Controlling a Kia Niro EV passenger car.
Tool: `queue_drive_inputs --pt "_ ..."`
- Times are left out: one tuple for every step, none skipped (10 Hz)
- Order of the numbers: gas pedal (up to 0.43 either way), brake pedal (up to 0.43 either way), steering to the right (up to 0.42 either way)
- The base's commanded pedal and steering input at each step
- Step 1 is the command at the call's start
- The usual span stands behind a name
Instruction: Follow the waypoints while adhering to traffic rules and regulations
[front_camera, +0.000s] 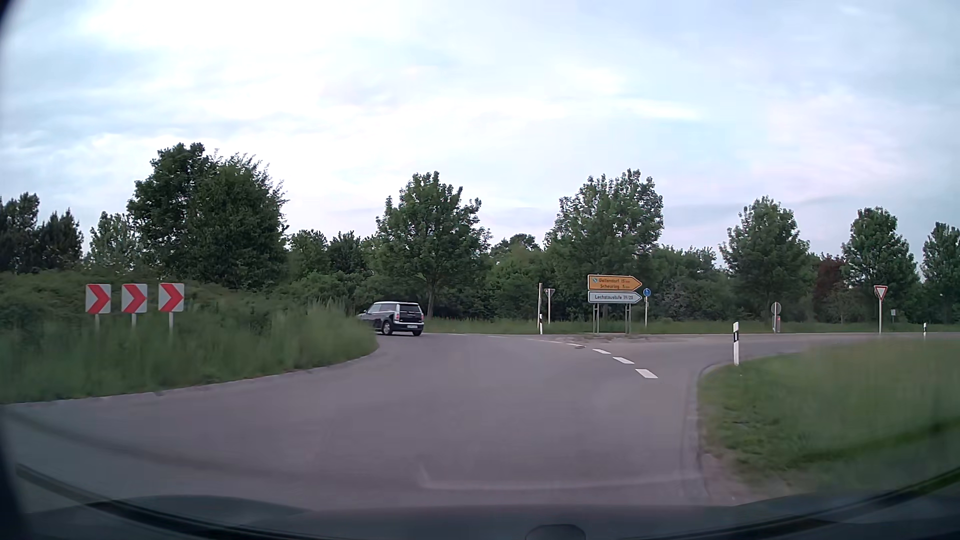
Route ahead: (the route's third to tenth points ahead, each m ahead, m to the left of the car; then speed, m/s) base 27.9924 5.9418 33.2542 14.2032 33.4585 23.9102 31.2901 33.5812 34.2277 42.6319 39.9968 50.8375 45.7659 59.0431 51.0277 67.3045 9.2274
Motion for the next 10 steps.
queue_drive_inputs --pt "0.079 0.0 0.033" --pt "0.079 0.0 0.024" --pt "0.079 0.0 0.01" --pt "0.079 0.0 0.006" --pt "0.079 0.0 0.006" --pt "0.087 0.0 -0.001" --pt "0.087 0.0 -0.02" --pt "0.087 0.0 -0.031" --pt "0.087 0.0 -0.046" --pt "0.087 0.0 -0.065"
